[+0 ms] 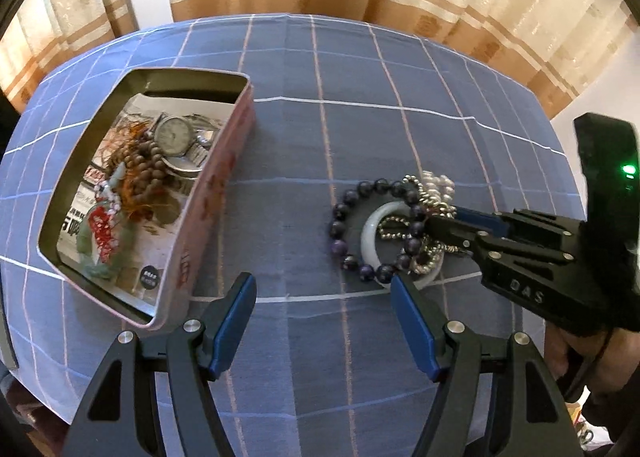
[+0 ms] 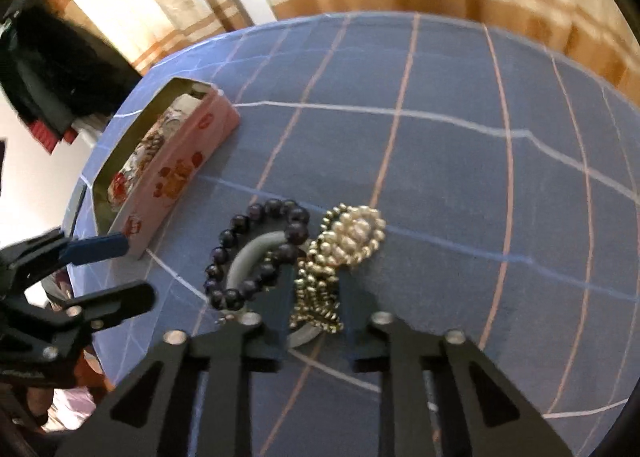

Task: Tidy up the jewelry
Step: 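Move both grippers back to the remaining jewelry beside the tin, then grasp the purple bead bracelet with the left gripper while the right gripper grasps the silver chain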

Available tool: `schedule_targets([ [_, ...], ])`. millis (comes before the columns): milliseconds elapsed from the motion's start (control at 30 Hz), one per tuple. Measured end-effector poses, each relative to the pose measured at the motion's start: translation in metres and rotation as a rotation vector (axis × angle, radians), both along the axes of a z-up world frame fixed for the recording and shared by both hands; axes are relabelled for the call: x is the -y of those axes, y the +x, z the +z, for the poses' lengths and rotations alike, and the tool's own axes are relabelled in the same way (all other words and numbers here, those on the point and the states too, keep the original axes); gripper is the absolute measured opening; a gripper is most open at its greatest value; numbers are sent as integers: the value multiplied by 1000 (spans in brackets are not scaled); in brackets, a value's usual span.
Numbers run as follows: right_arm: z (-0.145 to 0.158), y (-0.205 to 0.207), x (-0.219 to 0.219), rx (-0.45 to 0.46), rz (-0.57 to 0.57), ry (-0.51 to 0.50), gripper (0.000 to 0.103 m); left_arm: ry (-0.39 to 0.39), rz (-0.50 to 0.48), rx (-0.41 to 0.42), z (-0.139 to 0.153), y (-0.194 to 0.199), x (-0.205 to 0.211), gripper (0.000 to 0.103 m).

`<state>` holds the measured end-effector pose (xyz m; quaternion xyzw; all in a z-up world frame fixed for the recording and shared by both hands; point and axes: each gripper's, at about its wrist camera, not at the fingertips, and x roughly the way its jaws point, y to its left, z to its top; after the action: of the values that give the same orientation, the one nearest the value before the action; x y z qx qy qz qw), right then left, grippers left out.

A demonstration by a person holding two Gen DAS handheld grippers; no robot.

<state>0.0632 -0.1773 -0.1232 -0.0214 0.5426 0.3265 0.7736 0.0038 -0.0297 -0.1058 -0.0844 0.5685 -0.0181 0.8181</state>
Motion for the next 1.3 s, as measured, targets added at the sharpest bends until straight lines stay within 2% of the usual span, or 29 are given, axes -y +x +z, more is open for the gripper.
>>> schedule_targets([
  [67, 8, -3, 6, 17, -9, 1, 13, -7, -12, -1, -2, 3, 4, 70],
  [167, 12, -3, 23, 10, -51, 1, 12, -12, -43, -3, -5, 9, 11, 70],
  [300, 3, 3, 46, -14, -121, -47, 12, -6, -94, -16, -15, 19, 25, 70],
  [500, 0, 2, 55, -6, -147, -75, 12, 26, -156, -40, -32, 35, 41, 70],
  [533, -1, 2, 56, -7, -152, -81, 12, 20, -157, -44, -34, 37, 41, 67],
  [567, -1, 2, 57, -8, -155, -83, 12, 17, -156, -48, -35, 38, 40, 57],
  [600, -2, 2, 59, -3, -159, -91, 12, 14, -159, -60, -38, 38, 38, 53],
  [667, -3, 3, 64, 0, -171, -105, 12, 7, -165, -58, -38, 38, 35, 36],
  [700, -4, 4, 67, -3, -180, -108, 12, 5, -167, -56, -38, 37, 33, 32],
  [767, -4, 7, 74, -5, -204, -111, 12, -15, -171, -48, -34, 35, 28, 13],
  [1033, 7, 10, 85, 7, -221, -79, 12, -38, -136, 14, -2, 24, 8, 13],
  [1300, 42, 4, 83, 47, -217, -6, 12, -34, -81, 54, 26, 17, -11, 13],
])
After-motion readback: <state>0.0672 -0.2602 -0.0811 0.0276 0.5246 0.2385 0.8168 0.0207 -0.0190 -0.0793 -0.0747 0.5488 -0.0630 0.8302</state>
